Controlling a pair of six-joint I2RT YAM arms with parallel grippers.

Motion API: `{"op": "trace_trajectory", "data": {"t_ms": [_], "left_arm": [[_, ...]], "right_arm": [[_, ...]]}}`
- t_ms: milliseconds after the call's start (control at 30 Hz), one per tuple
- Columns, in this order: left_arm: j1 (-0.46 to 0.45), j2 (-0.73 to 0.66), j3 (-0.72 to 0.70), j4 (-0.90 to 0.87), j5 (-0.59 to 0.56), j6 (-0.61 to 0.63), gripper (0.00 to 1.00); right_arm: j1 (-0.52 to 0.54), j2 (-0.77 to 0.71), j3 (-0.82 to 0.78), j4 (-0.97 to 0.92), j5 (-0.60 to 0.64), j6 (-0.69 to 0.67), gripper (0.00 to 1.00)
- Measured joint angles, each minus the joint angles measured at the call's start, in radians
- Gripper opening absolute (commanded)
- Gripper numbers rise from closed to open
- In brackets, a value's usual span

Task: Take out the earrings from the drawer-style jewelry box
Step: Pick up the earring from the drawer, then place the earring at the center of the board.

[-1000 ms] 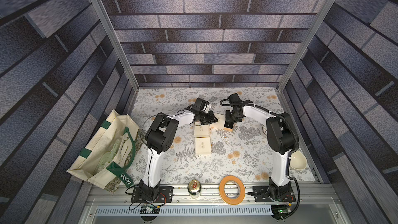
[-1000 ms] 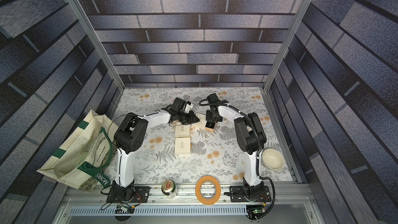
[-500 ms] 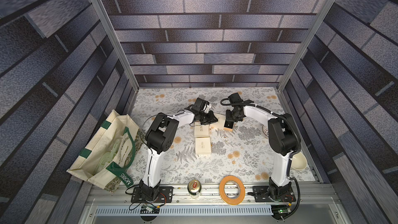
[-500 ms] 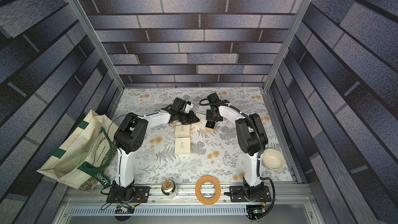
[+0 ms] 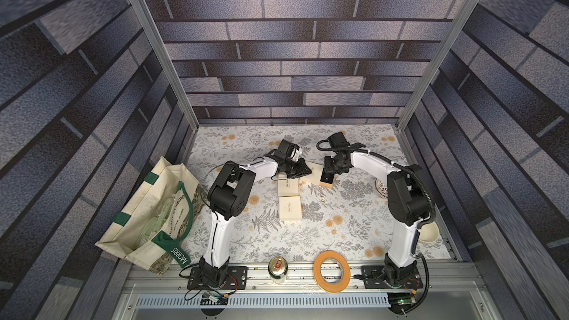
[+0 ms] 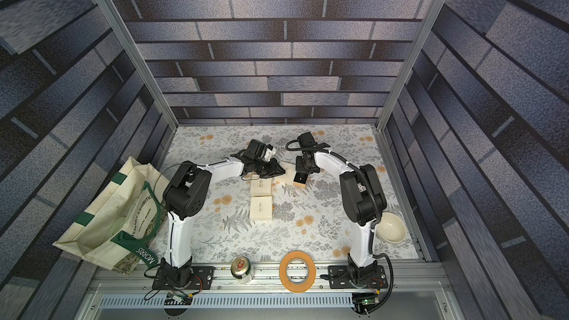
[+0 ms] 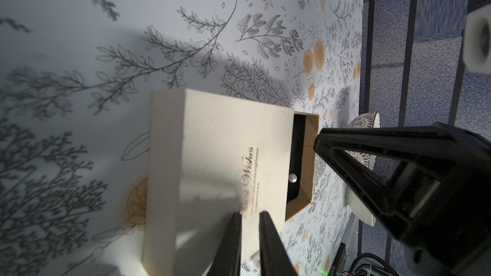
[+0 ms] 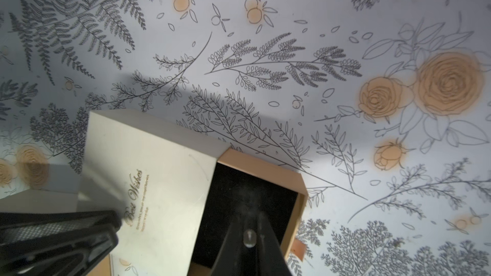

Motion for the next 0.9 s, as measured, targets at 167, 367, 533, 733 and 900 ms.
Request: {"op": "trace_trajectory", "data": {"t_ms": [167, 367, 533, 733, 900], "left_arm": [[0.000, 0.000, 0.000, 0.000, 0.000, 0.000, 0.17], [0.000, 0.000, 0.000, 0.000, 0.000, 0.000, 0.17], [0.000, 0.000, 0.000, 0.000, 0.000, 0.000, 0.17], [0.000, 0.000, 0.000, 0.000, 0.000, 0.000, 0.17], [0.000, 0.000, 0.000, 0.000, 0.000, 0.000, 0.17]], "right_arm": [[0.000, -0.065, -0.018, 0.002, 0.042, -0.003, 0.12], [-0.003, -0.124, -0.044, -0.025, 0.127, 0.002, 0.10], [-0.025, -0.141, -0.113, -0.034, 0.136, 0.014, 0.10], [-0.072, -0.141, -0.185, -0.035, 0.094, 0.028, 0.10], [-0.098, -0.128, -0.185, -0.015, 0.049, 0.028, 0.09]]}}
